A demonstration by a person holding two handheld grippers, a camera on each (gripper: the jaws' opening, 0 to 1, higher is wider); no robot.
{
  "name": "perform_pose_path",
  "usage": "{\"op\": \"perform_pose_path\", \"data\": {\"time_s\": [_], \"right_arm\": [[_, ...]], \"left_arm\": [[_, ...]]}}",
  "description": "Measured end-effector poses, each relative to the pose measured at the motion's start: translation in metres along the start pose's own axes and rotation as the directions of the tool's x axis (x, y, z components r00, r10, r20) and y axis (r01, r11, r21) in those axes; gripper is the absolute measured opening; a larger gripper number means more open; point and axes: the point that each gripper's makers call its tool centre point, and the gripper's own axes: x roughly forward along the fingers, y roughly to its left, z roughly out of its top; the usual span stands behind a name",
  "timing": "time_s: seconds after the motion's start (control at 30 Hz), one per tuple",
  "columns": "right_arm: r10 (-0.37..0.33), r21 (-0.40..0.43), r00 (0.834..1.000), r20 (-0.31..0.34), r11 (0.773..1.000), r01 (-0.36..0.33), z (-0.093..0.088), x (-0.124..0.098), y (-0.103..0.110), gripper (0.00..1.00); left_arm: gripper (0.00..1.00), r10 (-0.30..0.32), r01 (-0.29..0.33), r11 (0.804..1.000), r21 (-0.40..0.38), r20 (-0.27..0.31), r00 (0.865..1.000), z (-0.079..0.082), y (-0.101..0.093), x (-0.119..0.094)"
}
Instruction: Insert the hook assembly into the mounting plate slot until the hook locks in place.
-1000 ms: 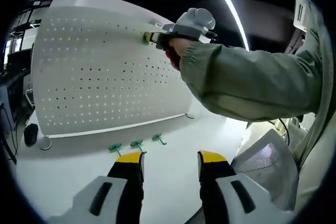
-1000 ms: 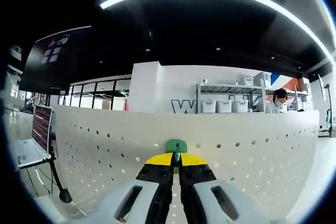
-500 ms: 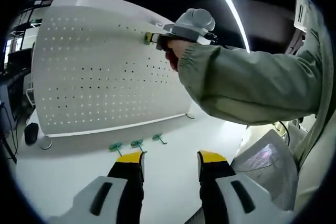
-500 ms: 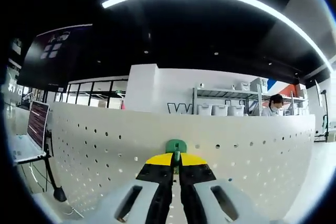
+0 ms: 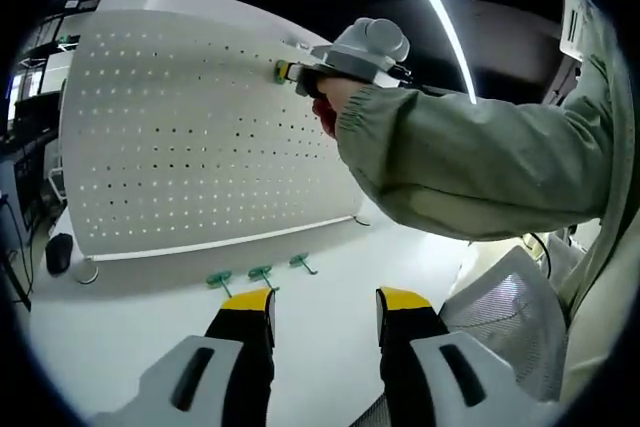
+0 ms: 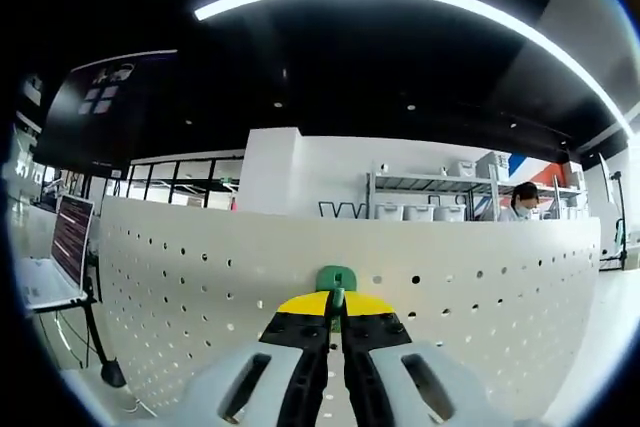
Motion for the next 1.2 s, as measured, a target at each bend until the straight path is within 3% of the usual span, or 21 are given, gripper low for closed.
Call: {"op": "perform_pose_path", "data": {"time_s": [1.2], "right_arm": [[0.014,0.014,1.0,0.009,1.0,-0.014,-0.007,-0.002,0.001,0.04]], "left_arm": [[0.42,-0.006,0.006,1.0,-0.003,-0.014,1.0,-0.003,-0.001,0.004]]}}
